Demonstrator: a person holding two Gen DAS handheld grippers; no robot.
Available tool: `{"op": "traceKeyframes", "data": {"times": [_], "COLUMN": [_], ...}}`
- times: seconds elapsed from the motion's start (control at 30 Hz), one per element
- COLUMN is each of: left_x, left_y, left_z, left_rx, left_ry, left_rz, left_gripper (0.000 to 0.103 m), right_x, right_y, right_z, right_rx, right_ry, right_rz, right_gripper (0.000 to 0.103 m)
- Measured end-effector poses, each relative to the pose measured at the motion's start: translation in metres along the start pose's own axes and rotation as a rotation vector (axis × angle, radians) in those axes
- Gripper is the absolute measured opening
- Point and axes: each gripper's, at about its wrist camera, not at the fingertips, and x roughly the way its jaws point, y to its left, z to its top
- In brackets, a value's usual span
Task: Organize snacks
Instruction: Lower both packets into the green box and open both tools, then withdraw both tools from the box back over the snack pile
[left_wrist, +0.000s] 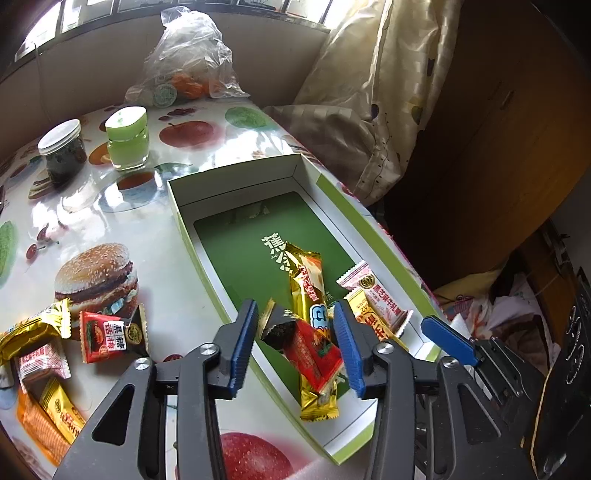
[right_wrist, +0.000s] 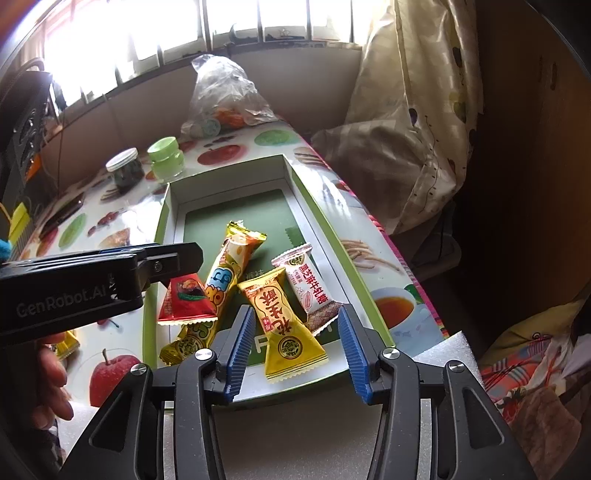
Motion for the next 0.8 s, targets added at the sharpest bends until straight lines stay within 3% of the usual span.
{"op": "traceKeyframes", "data": {"times": [0.8], "left_x": [-0.055], "left_y": [0.020], "left_z": [-0.027], "left_rx": [-0.020], "left_ry": [-0.082], "left_rz": [0.074], "left_gripper": [0.050], "right_x": [-0.025], "right_y": [0.019], "right_z": [-0.003], "right_rx": [-0.016], "right_ry": [-0.060], "right_rz": [0.016], "right_gripper": [0.049]}}
